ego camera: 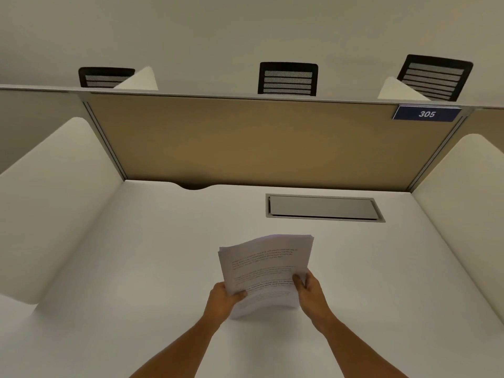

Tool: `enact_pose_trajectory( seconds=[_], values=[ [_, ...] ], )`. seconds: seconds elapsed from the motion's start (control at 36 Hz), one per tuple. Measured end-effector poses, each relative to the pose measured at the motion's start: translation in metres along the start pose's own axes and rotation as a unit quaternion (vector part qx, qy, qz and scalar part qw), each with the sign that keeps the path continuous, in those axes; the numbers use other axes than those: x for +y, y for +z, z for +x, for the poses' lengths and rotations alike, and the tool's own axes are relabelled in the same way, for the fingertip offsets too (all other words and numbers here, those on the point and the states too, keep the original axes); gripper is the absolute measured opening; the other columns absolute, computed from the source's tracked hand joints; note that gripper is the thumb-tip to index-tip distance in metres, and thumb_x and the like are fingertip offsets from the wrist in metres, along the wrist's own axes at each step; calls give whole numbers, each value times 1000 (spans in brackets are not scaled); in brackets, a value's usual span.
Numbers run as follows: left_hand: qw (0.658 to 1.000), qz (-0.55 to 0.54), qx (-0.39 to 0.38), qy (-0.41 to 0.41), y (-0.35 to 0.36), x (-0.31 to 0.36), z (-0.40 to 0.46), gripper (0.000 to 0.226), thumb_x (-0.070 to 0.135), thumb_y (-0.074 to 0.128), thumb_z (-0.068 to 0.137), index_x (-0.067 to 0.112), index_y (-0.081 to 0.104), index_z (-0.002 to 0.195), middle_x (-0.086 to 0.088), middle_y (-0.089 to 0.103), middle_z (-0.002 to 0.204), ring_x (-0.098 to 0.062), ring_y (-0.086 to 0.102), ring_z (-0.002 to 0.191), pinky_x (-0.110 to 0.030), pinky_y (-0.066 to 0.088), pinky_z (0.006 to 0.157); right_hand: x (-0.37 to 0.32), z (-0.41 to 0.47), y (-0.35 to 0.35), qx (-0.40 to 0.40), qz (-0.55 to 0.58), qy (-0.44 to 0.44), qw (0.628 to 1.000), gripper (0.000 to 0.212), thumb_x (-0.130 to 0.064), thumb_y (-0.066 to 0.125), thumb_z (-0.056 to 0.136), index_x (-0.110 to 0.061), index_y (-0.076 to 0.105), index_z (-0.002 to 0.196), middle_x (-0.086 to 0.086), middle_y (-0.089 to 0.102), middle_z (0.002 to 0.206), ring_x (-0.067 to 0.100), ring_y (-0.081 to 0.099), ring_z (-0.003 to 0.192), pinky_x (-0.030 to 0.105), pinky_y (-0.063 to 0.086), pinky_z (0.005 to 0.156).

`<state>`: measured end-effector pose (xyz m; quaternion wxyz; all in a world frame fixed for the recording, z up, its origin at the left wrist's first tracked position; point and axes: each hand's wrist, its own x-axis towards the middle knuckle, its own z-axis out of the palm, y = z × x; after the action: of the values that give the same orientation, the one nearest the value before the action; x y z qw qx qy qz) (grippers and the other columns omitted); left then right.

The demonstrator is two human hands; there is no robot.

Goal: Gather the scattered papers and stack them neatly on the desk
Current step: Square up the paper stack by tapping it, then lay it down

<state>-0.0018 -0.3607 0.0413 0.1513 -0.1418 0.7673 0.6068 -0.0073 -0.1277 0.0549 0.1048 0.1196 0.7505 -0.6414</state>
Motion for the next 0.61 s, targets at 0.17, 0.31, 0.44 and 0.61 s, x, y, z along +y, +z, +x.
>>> enact_pose_trajectory(
  seconds=[0.17,0.31,0.44,0.61],
  values=[
    [999,12,-23,25,-39,0,-5,16,8,76,81,15,78,95,3,79,95,-13,74,90,-37,58,91,-5,9,-9,0,-51,-43,998,24,-15,47,104,-19,60,124,3,71,113,22,70,102,28,61,77],
    [995,-59,45,66,-74,27,6,41,6,80,77,18,64,114,-8,73,110,-27,70,104,-19,58,76,-23,23,-16,-8,-172,-88,981,21,-16,45,105,-19,62,116,1,72,104,21,71,92,28,59,77],
    [982,141,21,126,-97,75,24,108,53,78,67,37,16,153,9,18,162,-17,21,146,-54,25,115,-52,34,-14,-18,-334,-137,932,20,-26,43,104,-30,62,104,-12,69,93,13,68,81,20,51,67],
    [951,246,-81,171,-79,113,33,35,45,70,77,60,58,106,33,58,117,-9,64,107,-41,53,94,-83,41,-8,-24,-463,-192,865,23,-33,38,101,-34,61,101,-11,71,97,12,66,81,22,53,68]
  ],
)
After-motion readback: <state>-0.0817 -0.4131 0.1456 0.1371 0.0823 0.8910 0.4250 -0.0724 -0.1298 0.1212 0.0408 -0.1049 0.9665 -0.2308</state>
